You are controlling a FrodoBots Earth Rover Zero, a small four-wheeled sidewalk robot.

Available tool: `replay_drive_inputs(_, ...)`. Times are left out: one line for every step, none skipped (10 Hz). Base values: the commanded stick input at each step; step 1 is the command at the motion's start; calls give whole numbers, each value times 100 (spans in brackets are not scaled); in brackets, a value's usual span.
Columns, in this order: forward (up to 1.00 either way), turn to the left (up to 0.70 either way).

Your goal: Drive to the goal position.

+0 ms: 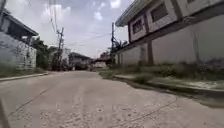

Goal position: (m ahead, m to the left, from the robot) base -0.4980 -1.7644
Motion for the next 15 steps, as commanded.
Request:
replay_drive_inputs(100, 0)
replay_drive_inputs(100, 0)
replay_drive_inputs(100, 0)
replay_drive_inputs(100, 0)
replay_drive_inputs(100, 0)
replay_drive_inputs(100, 2)
replay_drive_inputs(100, 8)
replay_drive_inputs(100, 2)
replay_drive_inputs(100, 0)
replay_drive_inputs(100, 0)
replay_drive_inputs(100, 0)
replay_drive_inputs(100, 0)
replay_drive_inputs(100, 0)
replay_drive_inputs(100, 0)
replay_drive_inputs(100, 0)
